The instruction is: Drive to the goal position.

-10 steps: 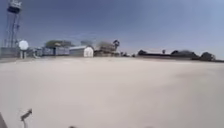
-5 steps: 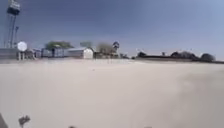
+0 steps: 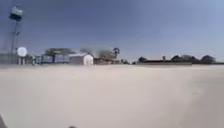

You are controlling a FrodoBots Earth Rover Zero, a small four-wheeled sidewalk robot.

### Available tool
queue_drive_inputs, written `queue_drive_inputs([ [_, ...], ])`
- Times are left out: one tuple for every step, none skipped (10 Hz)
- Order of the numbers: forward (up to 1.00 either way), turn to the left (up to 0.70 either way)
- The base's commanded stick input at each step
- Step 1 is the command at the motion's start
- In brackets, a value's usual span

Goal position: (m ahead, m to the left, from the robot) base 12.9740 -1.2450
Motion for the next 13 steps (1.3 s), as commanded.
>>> queue_drive_inputs([
  [1.00,0.00],
  [1.00,0.00],
  [1.00,0.00],
  [1.00,0.00],
  [1.00,0.00],
  [1.00,0.00],
  [1.00,0.00],
  [1.00,0.00],
  [1.00,0.00],
  [1.00,0.00],
  [1.00,0.00],
  [1.00,0.00],
  [1.00,0.00],
])
